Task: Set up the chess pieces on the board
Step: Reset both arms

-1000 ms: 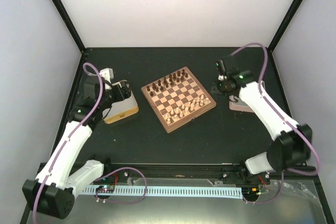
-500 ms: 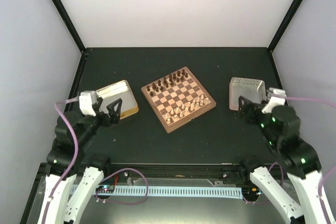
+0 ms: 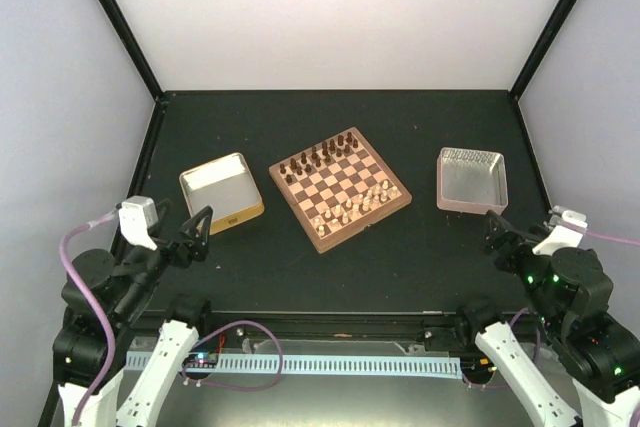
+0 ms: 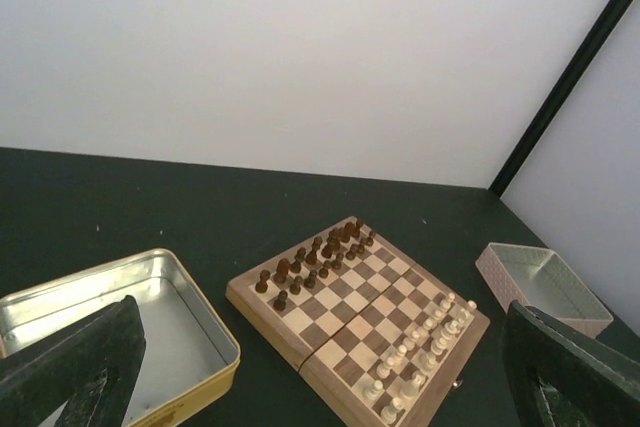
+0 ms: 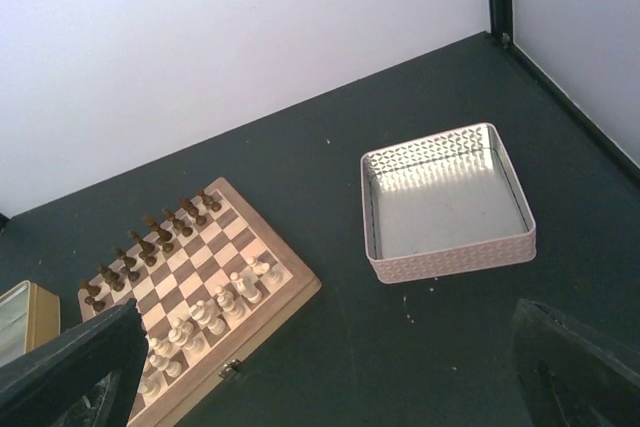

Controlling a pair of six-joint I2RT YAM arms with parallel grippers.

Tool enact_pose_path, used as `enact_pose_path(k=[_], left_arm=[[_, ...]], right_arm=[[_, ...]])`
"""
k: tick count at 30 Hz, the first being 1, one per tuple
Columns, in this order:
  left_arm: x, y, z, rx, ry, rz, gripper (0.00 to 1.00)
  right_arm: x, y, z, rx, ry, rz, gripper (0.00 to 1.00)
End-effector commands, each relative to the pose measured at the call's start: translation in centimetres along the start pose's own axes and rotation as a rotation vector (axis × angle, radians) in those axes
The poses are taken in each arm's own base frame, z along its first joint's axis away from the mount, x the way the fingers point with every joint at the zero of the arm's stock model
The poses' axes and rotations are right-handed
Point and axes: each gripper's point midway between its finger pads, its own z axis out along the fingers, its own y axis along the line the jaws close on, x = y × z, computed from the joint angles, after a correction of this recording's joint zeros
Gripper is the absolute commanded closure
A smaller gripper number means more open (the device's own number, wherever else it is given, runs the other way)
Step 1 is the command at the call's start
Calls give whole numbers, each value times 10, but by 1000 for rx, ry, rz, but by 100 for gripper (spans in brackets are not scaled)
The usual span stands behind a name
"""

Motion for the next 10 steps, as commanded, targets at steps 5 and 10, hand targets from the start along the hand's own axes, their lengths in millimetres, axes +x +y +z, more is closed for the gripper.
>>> enact_pose_path(k=[5, 10], left_arm=[[-24, -8, -30, 0, -79, 53, 1], [-20, -4, -30, -18, -82, 51, 1]], right_arm=[[21, -18, -3, 55, 41, 37, 0], [25, -18, 2, 57, 50, 43, 0]])
